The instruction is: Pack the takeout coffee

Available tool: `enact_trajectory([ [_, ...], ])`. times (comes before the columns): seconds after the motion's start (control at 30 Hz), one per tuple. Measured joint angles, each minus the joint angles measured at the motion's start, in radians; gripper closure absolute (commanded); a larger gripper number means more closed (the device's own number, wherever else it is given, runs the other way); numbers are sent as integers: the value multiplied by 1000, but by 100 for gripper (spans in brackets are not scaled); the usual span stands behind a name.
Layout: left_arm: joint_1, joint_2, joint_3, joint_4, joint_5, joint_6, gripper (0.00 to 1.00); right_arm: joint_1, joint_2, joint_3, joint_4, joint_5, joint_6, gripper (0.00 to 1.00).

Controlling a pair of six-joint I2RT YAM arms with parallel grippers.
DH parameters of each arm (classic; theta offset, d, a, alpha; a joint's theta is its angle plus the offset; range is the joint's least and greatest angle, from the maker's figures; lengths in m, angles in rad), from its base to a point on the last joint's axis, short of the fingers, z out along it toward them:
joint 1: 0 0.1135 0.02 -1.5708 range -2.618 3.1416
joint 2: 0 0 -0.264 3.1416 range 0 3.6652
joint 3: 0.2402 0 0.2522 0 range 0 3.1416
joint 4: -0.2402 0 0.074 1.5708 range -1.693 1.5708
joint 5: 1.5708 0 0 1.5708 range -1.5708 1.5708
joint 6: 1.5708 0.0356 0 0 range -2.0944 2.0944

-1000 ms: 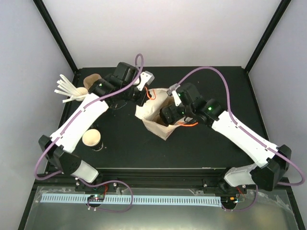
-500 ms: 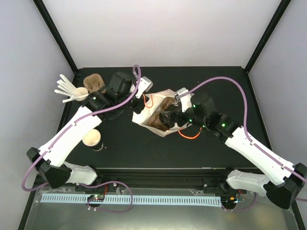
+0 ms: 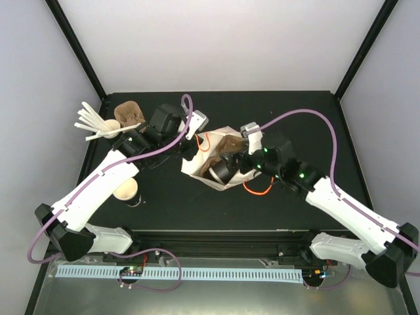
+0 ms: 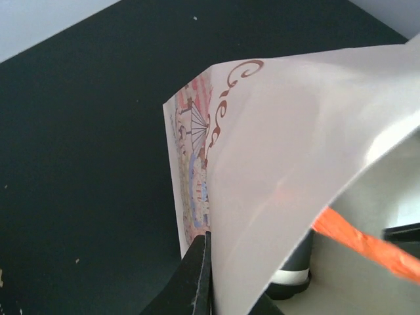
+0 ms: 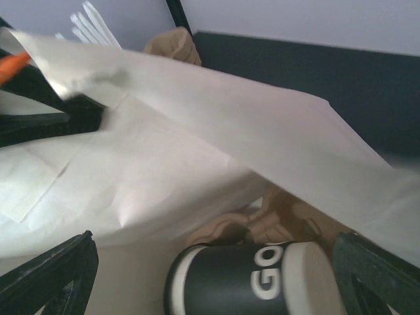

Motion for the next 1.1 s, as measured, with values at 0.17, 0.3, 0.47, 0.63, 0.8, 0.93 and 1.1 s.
enact_trajectory([
  [0.17, 10, 21, 8, -32, -2, -23, 99, -6, 160, 149, -139, -17, -42, 0],
  [0.3, 32, 85, 41, -68, 9, -34, 99, -7, 242, 241, -277, -13, -106, 0],
  [0.47, 70, 172, 124, -139, 42, -52, 98, -7, 436, 772, -565, 98, -190, 0],
  [0.63, 167, 183, 41, -173, 75, -105, 98, -221, 359, 982, -470, 189, -112, 0],
  [0.8, 296, 156, -95, -180, 148, -150, 98, -517, 232, 904, -561, 130, -76, 0],
  [0.93, 287, 94, -89, -150, 214, -167, 98, -391, 328, 956, -610, 16, -124, 2],
  [1.1, 280, 77, 9, -158, 261, -175, 98, -201, 467, 978, -698, -36, -172, 6],
])
